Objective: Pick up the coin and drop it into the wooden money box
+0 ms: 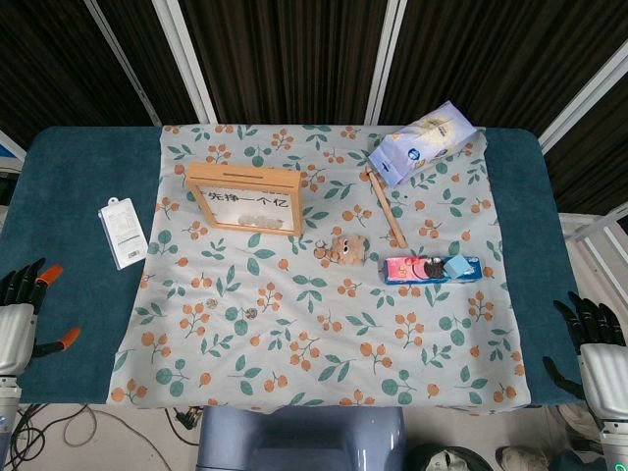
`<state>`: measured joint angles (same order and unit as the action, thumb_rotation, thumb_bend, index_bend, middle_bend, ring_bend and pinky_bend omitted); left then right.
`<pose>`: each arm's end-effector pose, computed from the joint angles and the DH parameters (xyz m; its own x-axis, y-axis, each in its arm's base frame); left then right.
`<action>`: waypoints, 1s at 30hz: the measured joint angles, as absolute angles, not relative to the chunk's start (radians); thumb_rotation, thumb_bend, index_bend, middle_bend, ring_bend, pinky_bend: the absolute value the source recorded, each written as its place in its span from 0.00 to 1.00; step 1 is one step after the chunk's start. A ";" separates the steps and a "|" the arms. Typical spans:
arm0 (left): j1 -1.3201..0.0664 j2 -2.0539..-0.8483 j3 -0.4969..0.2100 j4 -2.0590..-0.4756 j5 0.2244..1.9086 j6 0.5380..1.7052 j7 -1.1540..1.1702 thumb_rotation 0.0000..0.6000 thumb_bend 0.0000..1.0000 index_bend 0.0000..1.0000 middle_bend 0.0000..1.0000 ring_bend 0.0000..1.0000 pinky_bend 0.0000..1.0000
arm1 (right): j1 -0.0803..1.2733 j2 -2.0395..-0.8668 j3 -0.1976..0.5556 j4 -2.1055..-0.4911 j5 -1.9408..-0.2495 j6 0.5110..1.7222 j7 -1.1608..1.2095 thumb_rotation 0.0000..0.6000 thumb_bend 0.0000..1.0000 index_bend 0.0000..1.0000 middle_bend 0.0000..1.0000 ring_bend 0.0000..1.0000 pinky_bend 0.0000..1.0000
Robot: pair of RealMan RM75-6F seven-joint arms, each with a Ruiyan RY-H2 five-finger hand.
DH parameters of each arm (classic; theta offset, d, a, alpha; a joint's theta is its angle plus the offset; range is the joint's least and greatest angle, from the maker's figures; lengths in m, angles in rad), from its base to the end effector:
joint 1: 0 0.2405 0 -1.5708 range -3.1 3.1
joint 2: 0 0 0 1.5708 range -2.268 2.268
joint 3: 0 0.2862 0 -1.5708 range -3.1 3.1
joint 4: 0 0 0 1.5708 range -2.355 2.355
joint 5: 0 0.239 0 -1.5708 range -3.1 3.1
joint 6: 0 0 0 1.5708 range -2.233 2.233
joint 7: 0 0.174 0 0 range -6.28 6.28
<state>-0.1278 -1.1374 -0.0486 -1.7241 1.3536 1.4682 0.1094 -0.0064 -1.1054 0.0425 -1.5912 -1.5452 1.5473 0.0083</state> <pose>-0.3369 0.2262 0.1319 0.3634 0.0286 0.9312 0.9275 0.0835 -0.3645 -0.3622 -0.1818 0.1582 0.4224 0.0165 0.9062 -0.9062 0.0303 0.4219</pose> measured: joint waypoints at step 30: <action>-0.216 -1.164 -0.070 -1.693 1.459 1.381 0.173 1.00 0.07 0.19 0.00 0.00 0.00 | -0.018 -1.108 0.047 -1.647 -1.524 1.560 -0.016 1.00 0.37 0.13 0.05 0.02 0.00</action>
